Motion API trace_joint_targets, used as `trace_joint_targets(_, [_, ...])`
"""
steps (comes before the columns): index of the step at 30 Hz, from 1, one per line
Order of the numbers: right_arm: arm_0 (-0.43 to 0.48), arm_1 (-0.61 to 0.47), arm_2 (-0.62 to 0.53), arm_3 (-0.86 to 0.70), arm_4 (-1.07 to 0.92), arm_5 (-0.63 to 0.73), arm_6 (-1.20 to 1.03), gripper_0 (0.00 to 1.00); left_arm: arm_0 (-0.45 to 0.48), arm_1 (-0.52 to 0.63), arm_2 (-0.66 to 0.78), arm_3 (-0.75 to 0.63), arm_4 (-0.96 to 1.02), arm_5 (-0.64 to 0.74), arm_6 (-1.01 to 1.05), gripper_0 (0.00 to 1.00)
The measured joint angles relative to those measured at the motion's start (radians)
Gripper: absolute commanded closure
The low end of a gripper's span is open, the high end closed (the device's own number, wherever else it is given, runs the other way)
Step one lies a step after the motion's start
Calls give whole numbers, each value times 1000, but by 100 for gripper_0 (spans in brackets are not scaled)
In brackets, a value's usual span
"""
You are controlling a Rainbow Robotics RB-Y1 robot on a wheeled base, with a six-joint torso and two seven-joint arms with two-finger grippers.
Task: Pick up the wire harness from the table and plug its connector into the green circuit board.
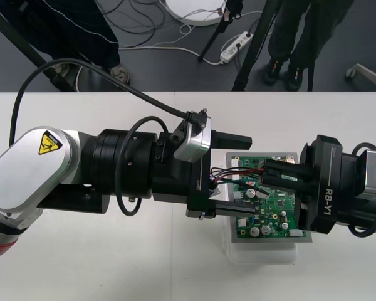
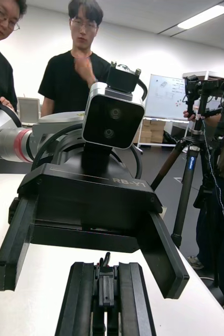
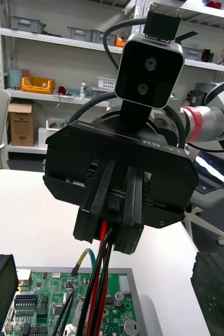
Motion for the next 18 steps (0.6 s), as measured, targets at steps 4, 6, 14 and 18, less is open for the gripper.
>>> trace_joint_targets(4, [0,6,2,0,0,4,0,100,-1,0,0,0,6,0,0,2])
trace_joint_targets(6, [0,9,6,0,0,5,0,100,-5,0,0,0,11,0,0,2])
trace_joint_targets(14, [0,11,19,0,0,10,0,100,-8,0,0,0,33,0,-1,3])
trace_joint_targets(18, [0,11,19,-1,0,10,0,100,-10,0,0,0,39,0,-4,2])
